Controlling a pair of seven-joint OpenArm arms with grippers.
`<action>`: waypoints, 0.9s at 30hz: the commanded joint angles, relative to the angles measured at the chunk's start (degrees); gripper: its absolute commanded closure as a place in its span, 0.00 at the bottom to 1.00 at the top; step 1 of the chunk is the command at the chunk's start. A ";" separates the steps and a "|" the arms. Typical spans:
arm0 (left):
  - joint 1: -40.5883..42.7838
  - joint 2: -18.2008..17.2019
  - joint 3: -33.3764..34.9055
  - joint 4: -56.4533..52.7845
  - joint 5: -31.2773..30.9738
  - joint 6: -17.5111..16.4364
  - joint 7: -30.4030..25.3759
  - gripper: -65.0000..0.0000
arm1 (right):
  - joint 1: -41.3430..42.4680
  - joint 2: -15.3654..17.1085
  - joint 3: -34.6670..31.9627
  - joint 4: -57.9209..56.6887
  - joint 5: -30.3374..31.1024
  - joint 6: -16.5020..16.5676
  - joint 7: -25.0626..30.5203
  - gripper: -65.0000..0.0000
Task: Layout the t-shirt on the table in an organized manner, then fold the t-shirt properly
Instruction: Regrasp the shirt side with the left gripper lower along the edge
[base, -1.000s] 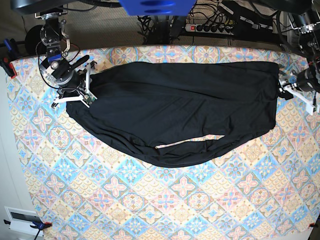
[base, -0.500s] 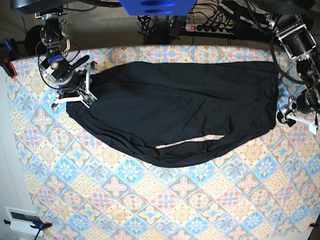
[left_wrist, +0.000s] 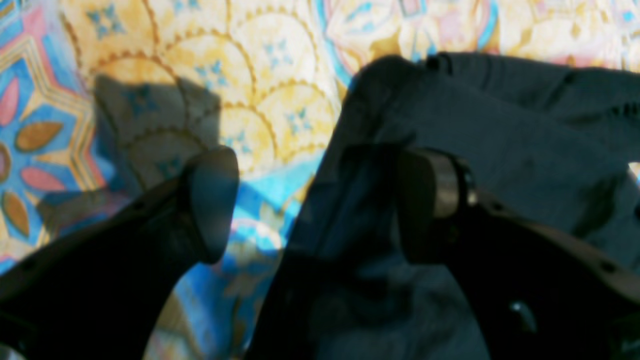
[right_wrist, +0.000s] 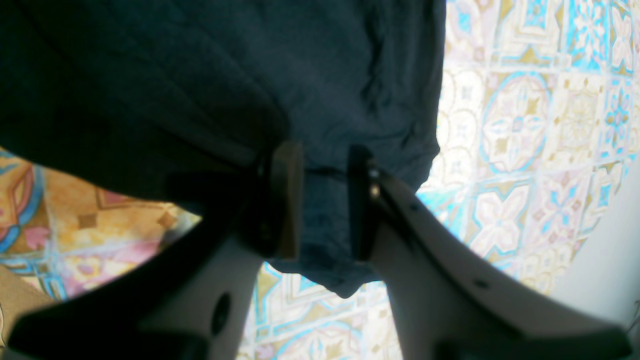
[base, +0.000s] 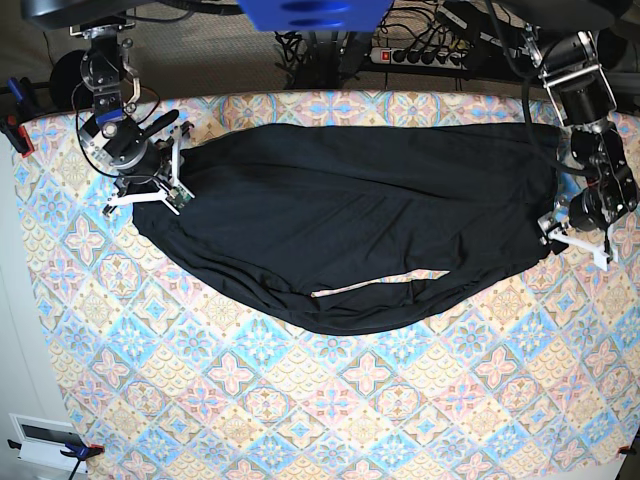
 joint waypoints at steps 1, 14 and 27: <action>-1.23 -0.96 1.55 -0.98 -0.44 -0.14 -0.83 0.26 | 0.54 0.73 0.38 1.06 0.28 -0.34 0.85 0.77; -2.46 -0.87 14.73 -2.91 -1.32 -0.14 -3.11 0.42 | 0.45 0.73 0.38 1.06 0.28 -0.34 0.85 0.77; -1.93 0.45 14.56 2.63 -7.38 -0.14 -2.93 0.84 | 0.71 0.64 0.38 1.06 0.28 -0.34 0.85 0.77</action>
